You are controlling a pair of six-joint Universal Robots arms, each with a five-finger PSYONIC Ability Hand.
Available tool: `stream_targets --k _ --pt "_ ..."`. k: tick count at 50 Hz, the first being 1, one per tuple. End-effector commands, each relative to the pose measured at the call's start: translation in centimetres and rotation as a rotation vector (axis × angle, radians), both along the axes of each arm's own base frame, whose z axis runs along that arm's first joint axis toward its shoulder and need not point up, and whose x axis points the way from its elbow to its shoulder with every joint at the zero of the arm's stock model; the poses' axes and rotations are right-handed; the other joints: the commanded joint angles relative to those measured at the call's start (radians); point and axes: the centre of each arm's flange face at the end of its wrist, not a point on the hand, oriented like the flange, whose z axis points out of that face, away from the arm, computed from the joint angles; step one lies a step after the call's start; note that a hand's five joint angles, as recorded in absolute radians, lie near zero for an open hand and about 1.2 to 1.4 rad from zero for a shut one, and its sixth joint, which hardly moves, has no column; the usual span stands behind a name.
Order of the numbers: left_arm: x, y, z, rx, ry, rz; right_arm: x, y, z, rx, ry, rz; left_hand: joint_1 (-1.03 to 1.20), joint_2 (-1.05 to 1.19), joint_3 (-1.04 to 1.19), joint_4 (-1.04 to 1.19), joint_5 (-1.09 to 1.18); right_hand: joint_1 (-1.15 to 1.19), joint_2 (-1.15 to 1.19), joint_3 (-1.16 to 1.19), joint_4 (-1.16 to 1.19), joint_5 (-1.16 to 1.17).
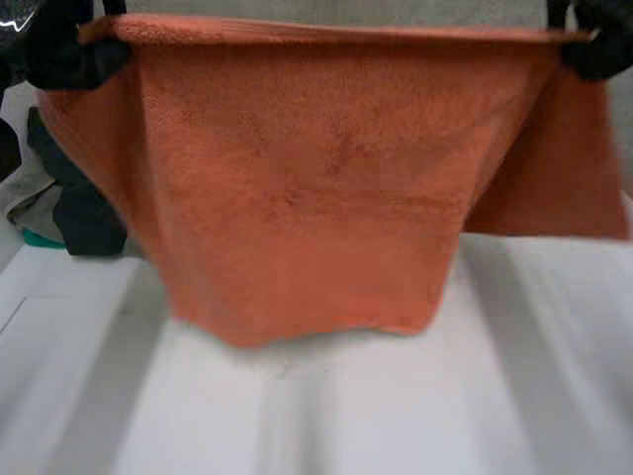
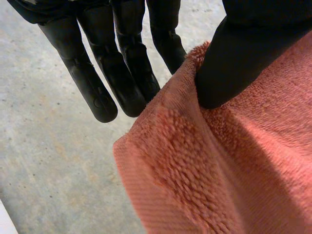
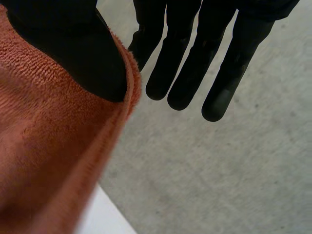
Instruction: Fold the laundry.
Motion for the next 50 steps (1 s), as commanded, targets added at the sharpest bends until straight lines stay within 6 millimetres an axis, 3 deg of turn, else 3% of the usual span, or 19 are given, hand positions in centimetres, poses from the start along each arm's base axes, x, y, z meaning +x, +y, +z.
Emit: stream_targets --k 1,4,9,12,14,16,17,19,20,22,23,24,27,30,33,37,40,47,50 --pt "-1.0 -3.4 -4.3 0.140 -0.053 0.007 0.5 -1.5 -1.0 0.121 0.034 0.034 0.244 0.203 0.212 0.197 0.255 0.277 0.222 0.212 0.202 0.239" --pt "-1.5 -4.8 -6.9 0.215 -0.085 0.008 0.9 -3.2 -3.7 0.202 0.050 0.052 0.244 0.203 0.212 0.197 0.255 0.277 0.222 0.212 0.202 0.239" --pt "-2.8 -8.6 -13.1 0.350 -0.136 0.006 1.5 -6.1 -10.2 0.389 0.096 0.047 0.244 0.203 0.212 0.197 0.255 0.277 0.222 0.212 0.202 0.239" --pt "-3.8 -11.7 -14.1 0.292 -0.138 0.015 1.7 -8.2 -13.8 0.450 0.127 0.040 0.244 0.203 0.212 0.197 0.255 0.277 0.222 0.212 0.202 0.239" --pt "-4.8 -13.3 -13.2 0.204 -0.131 0.012 1.9 -9.6 -14.3 0.425 0.118 0.022 0.244 0.203 0.212 0.197 0.255 0.277 0.222 0.212 0.202 0.239" --pt "-6.2 -14.9 -9.8 0.034 -0.094 0.002 2.3 -11.9 -13.0 0.303 0.093 -0.026 0.244 0.203 0.212 0.197 0.255 0.277 0.222 0.212 0.202 0.239" --pt "-6.5 -15.1 -8.8 -0.008 -0.081 0.002 2.3 -13.2 -11.2 0.196 0.062 -0.072 0.244 0.203 0.212 0.197 0.255 0.277 0.222 0.212 0.202 0.239" --pt "-7.8 -15.4 -4.0 -0.198 -0.003 -0.018 2.2 -14.0 -9.4 0.107 0.028 -0.104 0.244 0.203 0.212 0.197 0.255 0.277 0.222 0.212 0.202 0.239" --pt "-8.0 -15.2 -0.5 -0.348 0.062 -0.018 2.1 -14.7 -6.9 -0.002 -0.022 -0.127 0.244 0.203 0.212 0.197 0.255 0.277 0.222 0.212 0.202 0.239" --pt "-7.8 -15.2 1.3 -0.424 0.102 -0.011 2.0 -14.9 -3.7 -0.129 -0.094 -0.131 0.244 0.203 0.212 0.197 0.255 0.277 0.222 0.212 0.202 0.239" --pt "-7.7 -15.2 2.3 -0.464 0.127 -0.009 1.9 -14.7 -0.9 -0.232 -0.159 -0.118 0.244 0.203 0.212 0.197 0.255 0.277 0.222 0.212 0.202 0.239" --pt "-7.7 -14.7 3.8 -0.531 0.176 -0.015 1.8 -14.5 0.1 -0.267 -0.184 -0.111 0.244 0.203 0.212 0.197 0.255 0.277 0.222 0.212 0.202 0.239" --pt "-7.5 -14.6 4.6 -0.567 0.217 -0.003 1.8 -12.8 3.7 -0.359 -0.236 -0.054 0.244 0.203 0.212 0.197 0.255 0.277 0.222 0.212 0.202 0.239" --pt "-7.4 -14.6 3.8 -0.513 0.222 0.017 1.9 -11.6 4.7 -0.359 -0.207 0.013 0.244 0.203 0.212 0.197 0.255 0.277 0.222 0.212 0.202 0.239" --pt "-6.5 -13.8 2.6 -0.431 0.193 0.032 2.2 -11.3 3.4 -0.285 -0.178 0.062 0.244 0.203 0.212 0.197 0.255 0.277 0.222 0.212 0.202 0.239" --pt "-5.6 -12.2 0.6 -0.342 0.147 0.033 2.6 -11.0 -0.9 -0.084 -0.114 0.106 0.244 0.203 0.212 0.197 0.255 0.277 0.222 0.212 0.202 0.239" --pt "-5.3 -11.2 -2.1 -0.264 0.107 0.023 2.6 -10.8 -2.9 0.005 -0.086 0.112 0.244 0.203 0.212 0.197 0.255 0.277 0.222 0.212 0.202 0.239" --pt "-5.2 -8.9 -7.2 -0.121 0.019 -0.034 1.3 -10.8 -8.9 0.209 0.027 0.061 0.244 0.203 0.212 0.197 0.255 0.277 0.222 0.212 0.202 0.239" --pt "-5.4 -8.2 -9.2 -0.073 -0.015 -0.061 1.4 -10.5 -12.6 0.317 0.074 0.053 0.244 0.203 0.212 0.197 0.255 0.277 0.222 0.212 0.202 0.239"
